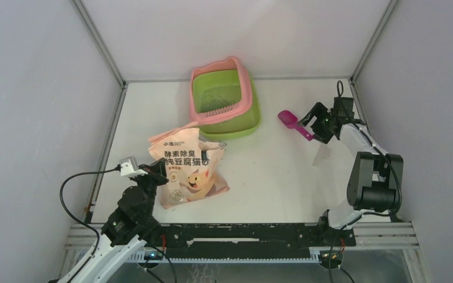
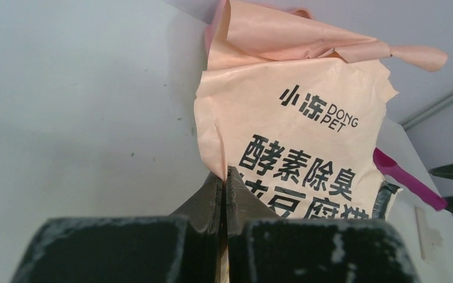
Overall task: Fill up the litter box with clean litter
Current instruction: Place the spatula at the center of the board.
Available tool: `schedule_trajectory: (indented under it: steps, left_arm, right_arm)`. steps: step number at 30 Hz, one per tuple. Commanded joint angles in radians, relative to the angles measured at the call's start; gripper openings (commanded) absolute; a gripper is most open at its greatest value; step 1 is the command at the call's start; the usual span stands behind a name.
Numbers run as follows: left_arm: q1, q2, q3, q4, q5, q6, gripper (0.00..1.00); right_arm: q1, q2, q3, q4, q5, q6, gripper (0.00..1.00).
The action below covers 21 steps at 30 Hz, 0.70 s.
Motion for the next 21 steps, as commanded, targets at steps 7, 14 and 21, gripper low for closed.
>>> schedule_trajectory:
  steps: [7,14,21]
  left_arm:
    - [0.004,-0.178,0.057,-0.069,-0.232,-0.063,0.01]
    - [0.003,-0.221,0.078,-0.107,-0.275,-0.045,0.00]
    - [0.004,-0.236,0.112,-0.163,-0.328,-0.049,0.00]
  right_arm:
    - [0.146,-0.172,0.127,-0.201,0.295,-0.132,0.95]
    - [0.280,-0.105,0.335,-0.217,0.223,-0.129,0.95]
    - [0.481,0.311,1.020,-0.607,0.404,-0.113,0.91]
